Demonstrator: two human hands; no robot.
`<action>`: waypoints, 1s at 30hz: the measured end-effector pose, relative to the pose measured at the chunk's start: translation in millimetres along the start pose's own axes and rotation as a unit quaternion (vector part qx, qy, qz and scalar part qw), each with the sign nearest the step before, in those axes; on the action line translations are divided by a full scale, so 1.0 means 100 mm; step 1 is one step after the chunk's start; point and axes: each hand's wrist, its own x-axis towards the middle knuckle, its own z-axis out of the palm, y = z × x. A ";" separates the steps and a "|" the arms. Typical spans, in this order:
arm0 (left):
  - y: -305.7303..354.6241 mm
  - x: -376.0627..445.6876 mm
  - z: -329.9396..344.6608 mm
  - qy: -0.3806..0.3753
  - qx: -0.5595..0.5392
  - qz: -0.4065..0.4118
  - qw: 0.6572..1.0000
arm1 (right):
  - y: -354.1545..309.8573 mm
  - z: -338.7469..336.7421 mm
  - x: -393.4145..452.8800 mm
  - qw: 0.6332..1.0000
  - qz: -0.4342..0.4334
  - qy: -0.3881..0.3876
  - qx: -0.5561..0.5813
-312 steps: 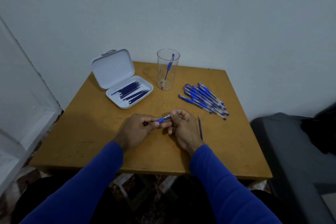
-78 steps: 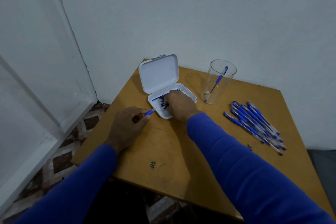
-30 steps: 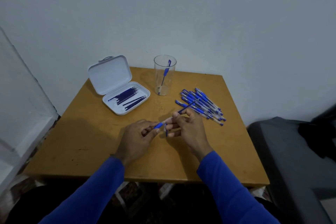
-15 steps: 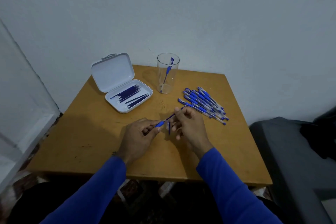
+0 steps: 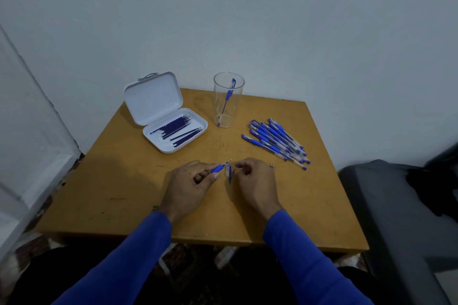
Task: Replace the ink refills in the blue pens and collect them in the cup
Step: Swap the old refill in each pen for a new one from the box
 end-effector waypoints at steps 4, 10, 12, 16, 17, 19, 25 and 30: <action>-0.01 -0.01 0.00 -0.001 0.000 -0.003 1.000 | 0.00 0.06 0.00 0.998 -0.029 -0.014 -0.050; 0.00 0.01 -0.02 -0.009 0.003 -0.003 1.000 | -0.03 0.08 0.06 0.998 -0.009 -0.012 -0.064; 0.00 0.03 -0.03 -0.012 -0.002 -0.002 1.000 | -0.02 0.08 0.02 1.000 -0.008 0.011 -0.009; -0.03 0.05 -0.08 -0.012 0.013 0.014 1.000 | -0.04 0.04 -0.05 0.972 0.028 0.013 0.235; -0.05 0.04 -0.09 -0.010 0.020 0.014 1.000 | -0.06 0.03 -0.07 0.958 0.031 0.000 0.285; -0.09 0.02 -0.09 -0.008 0.030 0.013 0.999 | -0.09 0.00 -0.10 0.941 0.023 -0.031 0.336; -0.09 0.00 -0.08 -0.010 0.036 0.021 0.999 | -0.07 0.02 -0.14 0.936 0.014 -0.072 0.345; -0.12 -0.01 -0.08 -0.019 0.041 0.025 0.999 | -0.02 0.04 -0.17 0.943 0.006 -0.084 0.321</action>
